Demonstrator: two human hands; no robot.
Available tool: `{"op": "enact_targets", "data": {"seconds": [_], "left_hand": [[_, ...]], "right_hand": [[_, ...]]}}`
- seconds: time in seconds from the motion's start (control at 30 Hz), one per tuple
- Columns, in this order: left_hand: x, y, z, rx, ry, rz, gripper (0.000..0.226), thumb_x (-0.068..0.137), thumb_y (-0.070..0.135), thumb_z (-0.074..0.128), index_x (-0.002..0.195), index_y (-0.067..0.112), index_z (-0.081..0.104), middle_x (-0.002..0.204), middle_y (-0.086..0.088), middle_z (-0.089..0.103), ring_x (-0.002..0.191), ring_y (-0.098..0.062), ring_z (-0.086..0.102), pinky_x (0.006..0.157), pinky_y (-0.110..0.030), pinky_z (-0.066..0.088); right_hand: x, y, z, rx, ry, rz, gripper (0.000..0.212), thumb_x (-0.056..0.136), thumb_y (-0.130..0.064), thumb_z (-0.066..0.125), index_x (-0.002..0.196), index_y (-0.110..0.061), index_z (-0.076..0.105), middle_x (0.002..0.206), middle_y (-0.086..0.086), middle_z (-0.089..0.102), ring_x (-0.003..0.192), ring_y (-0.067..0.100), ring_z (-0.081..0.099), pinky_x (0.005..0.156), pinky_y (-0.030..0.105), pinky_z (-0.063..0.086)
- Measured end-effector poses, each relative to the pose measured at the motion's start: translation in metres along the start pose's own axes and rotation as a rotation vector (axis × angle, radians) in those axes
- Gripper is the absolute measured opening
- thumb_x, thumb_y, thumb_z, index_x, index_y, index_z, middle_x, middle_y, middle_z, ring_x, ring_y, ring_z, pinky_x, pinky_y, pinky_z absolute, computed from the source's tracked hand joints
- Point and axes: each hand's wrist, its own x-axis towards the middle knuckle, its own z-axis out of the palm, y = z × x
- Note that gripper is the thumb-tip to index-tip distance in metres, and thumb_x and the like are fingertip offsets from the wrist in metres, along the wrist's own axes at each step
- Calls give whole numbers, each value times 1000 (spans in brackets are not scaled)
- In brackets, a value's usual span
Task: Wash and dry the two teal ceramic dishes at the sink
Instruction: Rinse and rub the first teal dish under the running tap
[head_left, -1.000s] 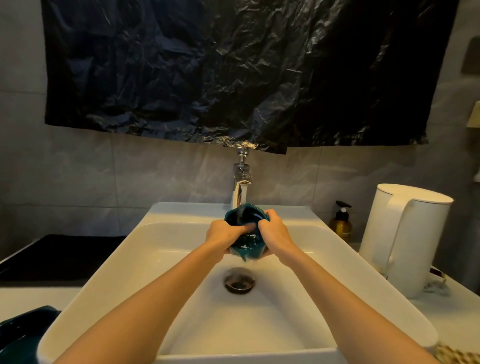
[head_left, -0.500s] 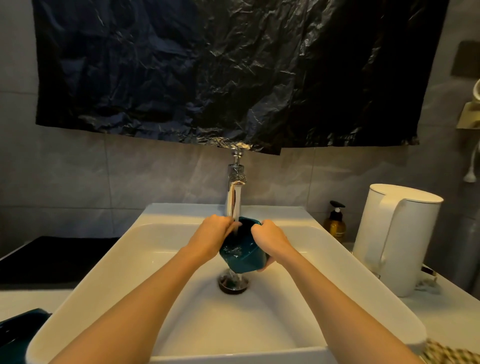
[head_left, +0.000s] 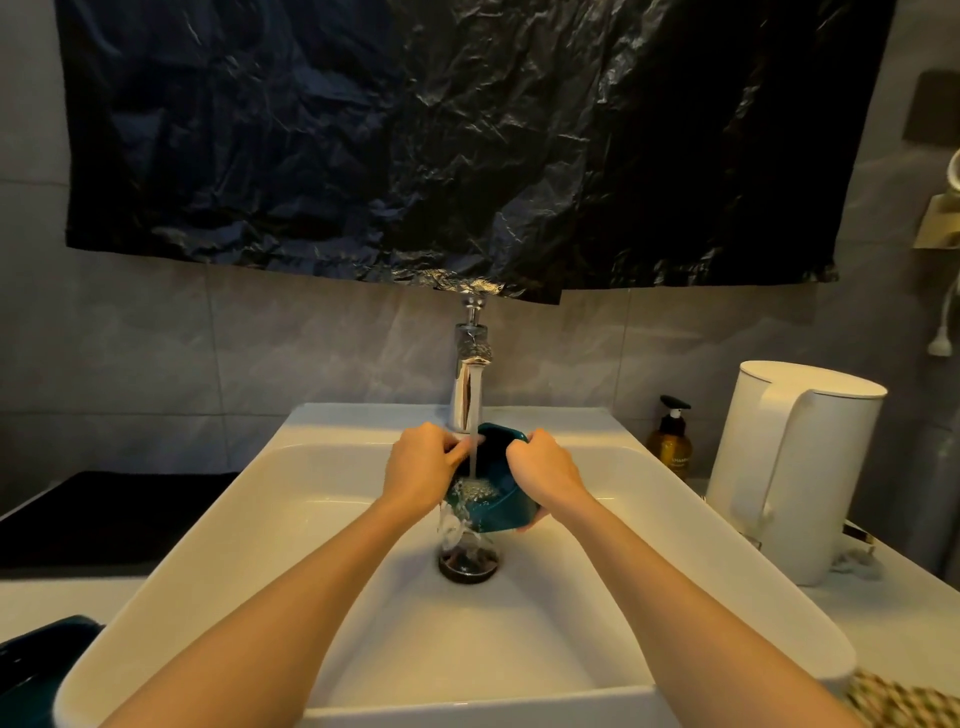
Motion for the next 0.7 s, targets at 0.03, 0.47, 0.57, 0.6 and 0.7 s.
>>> {"op": "enact_targets", "data": {"seconds": [0.03, 0.47, 0.57, 0.6, 0.7], "left_hand": [[-1, 2, 1, -101, -67, -86, 31, 93, 39, 53, 84, 11, 65, 78, -8, 65, 70, -21, 61, 62, -29, 49], [-5, 21, 12, -797, -289, -357, 17, 97, 3, 44, 111, 4, 53, 105, -12, 61, 96, -21, 61, 67, -22, 54], [2, 13, 12, -662, -117, -346, 19, 97, 7, 44, 109, 3, 57, 107, -16, 63, 98, -25, 61, 69, -25, 54], [3, 10, 10, -637, -65, -345, 15, 97, 8, 45, 103, 4, 58, 104, -17, 63, 95, -25, 61, 70, -28, 54], [1, 7, 3, -603, -23, -322, 17, 95, 4, 45, 88, 8, 59, 93, -15, 64, 88, -27, 62, 71, -34, 55]], "right_hand": [[0, 0, -2, 4, 35, -1, 32, 95, -25, 39, 123, -11, 43, 118, 13, 56, 97, 26, 52, 71, 31, 44], [1, 4, 1, 308, 358, -263, 32, 92, -8, 44, 113, -28, 31, 109, 7, 55, 94, 25, 56, 82, 47, 54], [-1, 2, 8, 345, 245, -363, 39, 88, -4, 45, 113, -29, 29, 113, 5, 53, 99, 22, 55, 84, 41, 54], [-2, 1, 11, 351, 206, -389, 40, 88, -4, 45, 114, -29, 29, 115, 6, 53, 99, 21, 55, 84, 39, 53], [0, -1, 16, 399, 142, -369, 39, 88, -3, 43, 118, -24, 29, 117, 7, 52, 101, 22, 54, 88, 41, 52]]}}
